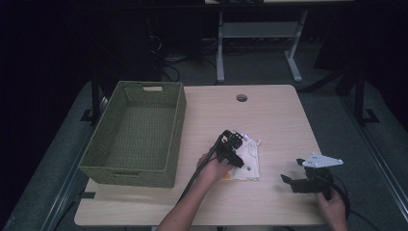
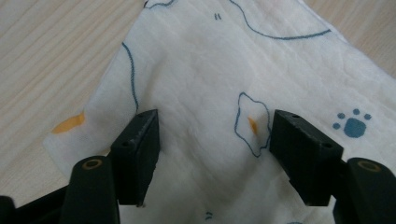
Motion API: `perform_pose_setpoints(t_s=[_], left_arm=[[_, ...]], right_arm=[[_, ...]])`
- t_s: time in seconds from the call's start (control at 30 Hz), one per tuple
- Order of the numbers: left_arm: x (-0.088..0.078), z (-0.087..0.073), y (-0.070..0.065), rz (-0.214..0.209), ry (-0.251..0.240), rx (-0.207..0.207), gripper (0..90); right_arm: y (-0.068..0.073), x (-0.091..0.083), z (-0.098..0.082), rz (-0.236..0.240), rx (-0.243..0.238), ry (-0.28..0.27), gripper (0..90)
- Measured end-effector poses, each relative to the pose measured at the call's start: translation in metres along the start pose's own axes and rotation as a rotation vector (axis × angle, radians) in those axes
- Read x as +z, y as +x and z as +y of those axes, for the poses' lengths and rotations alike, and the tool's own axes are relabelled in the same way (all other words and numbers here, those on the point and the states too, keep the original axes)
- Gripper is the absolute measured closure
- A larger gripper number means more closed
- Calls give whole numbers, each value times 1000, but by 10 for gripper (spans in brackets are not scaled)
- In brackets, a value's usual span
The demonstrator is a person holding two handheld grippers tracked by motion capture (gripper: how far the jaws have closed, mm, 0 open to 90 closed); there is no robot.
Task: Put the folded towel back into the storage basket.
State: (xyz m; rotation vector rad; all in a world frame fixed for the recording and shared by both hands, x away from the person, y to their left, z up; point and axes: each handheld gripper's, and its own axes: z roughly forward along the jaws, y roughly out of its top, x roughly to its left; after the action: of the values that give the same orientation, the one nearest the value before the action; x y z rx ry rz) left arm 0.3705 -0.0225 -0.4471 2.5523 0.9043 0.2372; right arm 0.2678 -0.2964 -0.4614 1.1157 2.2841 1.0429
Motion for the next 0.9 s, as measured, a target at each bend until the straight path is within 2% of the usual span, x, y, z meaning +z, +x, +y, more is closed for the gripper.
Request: perform_pose_setpoints(t_s=[0.2, 0.43, 0.73, 0.9], left_arm=[[-4, -3, 5, -11, 3, 24, 518], [-6, -4, 13, -14, 1, 21, 680], [-6, -6, 16, -2, -7, 45, 801], [-8, -8, 17, -17, -13, 41, 823]], right_arm=[[2, -1, 1, 1, -6, -3, 139], [2, 0, 1, 4, -7, -2, 139], [3, 1, 1, 4, -13, 6, 139], [2, 0, 1, 3, -8, 2, 139]])
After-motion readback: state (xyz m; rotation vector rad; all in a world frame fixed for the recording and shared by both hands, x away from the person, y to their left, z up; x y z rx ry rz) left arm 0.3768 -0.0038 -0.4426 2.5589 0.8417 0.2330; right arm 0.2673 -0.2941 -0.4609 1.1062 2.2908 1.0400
